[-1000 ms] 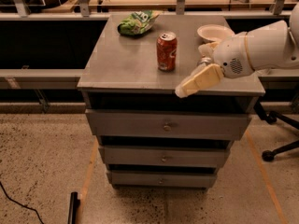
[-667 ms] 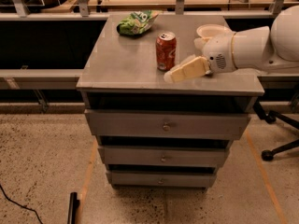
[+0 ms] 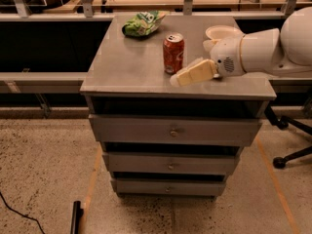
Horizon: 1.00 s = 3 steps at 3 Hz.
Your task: Move coke can near green rice chip bag
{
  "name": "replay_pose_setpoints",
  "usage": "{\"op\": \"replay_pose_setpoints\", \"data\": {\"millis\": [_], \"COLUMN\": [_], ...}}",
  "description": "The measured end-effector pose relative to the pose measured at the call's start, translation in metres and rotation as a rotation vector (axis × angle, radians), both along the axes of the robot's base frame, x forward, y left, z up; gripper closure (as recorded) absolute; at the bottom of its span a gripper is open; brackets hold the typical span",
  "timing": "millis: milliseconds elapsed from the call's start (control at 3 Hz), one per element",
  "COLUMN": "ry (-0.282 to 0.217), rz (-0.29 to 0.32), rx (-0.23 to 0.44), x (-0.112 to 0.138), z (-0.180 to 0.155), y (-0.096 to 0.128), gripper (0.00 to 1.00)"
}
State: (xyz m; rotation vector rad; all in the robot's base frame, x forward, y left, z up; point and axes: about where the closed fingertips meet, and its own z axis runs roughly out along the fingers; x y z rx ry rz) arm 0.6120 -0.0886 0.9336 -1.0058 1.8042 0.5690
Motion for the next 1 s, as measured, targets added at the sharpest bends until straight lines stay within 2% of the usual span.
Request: {"op": "replay_pose_setpoints", "data": {"millis": [333, 1000], "ry": [-0.014, -0.049], "rz": [-0.052, -0.084], "rx": [0.016, 0.015], "x": [0.006, 0.026], "z": [-0.002, -0.010], "y": [-0.004, 0.000], "gripper": [0.00, 0.00]}}
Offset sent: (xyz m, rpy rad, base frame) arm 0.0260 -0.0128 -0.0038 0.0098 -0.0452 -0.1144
